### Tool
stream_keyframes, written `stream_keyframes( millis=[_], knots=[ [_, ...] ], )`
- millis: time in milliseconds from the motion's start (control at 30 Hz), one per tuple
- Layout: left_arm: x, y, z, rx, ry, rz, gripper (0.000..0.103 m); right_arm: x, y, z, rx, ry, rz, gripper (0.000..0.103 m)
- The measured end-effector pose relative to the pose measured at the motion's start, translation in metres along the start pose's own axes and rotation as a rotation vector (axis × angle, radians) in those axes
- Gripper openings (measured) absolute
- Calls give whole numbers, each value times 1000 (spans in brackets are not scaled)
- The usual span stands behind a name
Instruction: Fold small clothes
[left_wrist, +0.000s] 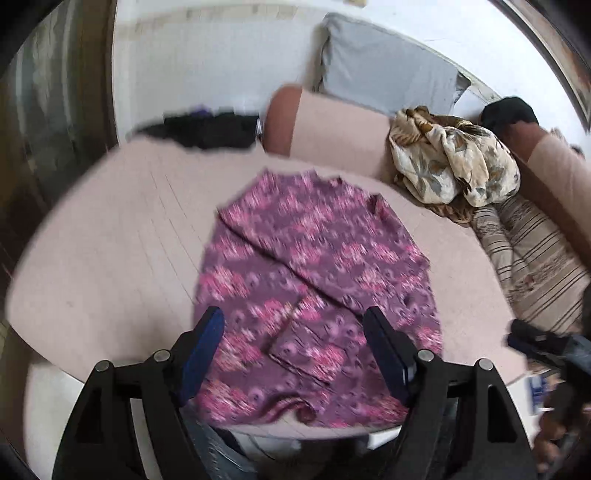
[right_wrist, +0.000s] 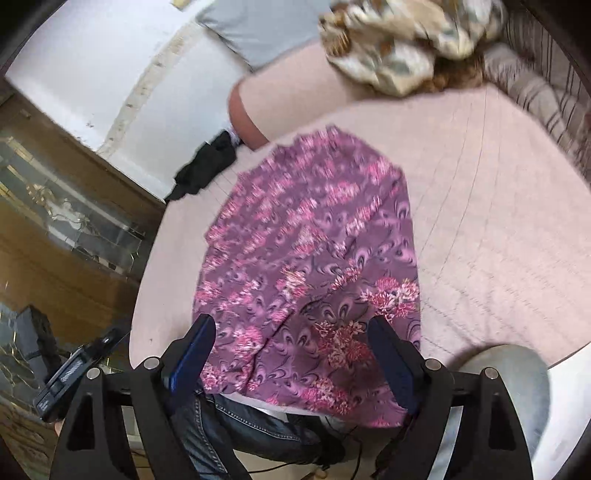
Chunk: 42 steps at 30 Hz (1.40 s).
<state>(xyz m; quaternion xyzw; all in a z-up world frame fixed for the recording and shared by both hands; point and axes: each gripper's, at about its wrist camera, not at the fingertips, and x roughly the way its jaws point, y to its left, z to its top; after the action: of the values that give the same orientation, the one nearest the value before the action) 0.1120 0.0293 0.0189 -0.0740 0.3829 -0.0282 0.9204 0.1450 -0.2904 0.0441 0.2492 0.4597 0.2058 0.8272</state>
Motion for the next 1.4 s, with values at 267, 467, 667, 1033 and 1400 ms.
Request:
stream_keyframes(
  millis=[267,467,667,1033,1400],
  knots=[
    [-49,-18,-2,81,-65,41,83,-61,60,-13,-127,-147,-15,93],
    [-65,-21,-4,113,-96,52,83,-66,85,-21,-192,-118,-16,94],
    [-61,-12,1,86,-82,49,84,-58,79,-17,-188,-98,-46,94],
    [9,25,47,1,-1,71,84,-12,37,33,-106,-59,-89,94],
    [156,57,113,-29,123,77,84,80,-7,124,-115,5,-139,94]
  ],
)
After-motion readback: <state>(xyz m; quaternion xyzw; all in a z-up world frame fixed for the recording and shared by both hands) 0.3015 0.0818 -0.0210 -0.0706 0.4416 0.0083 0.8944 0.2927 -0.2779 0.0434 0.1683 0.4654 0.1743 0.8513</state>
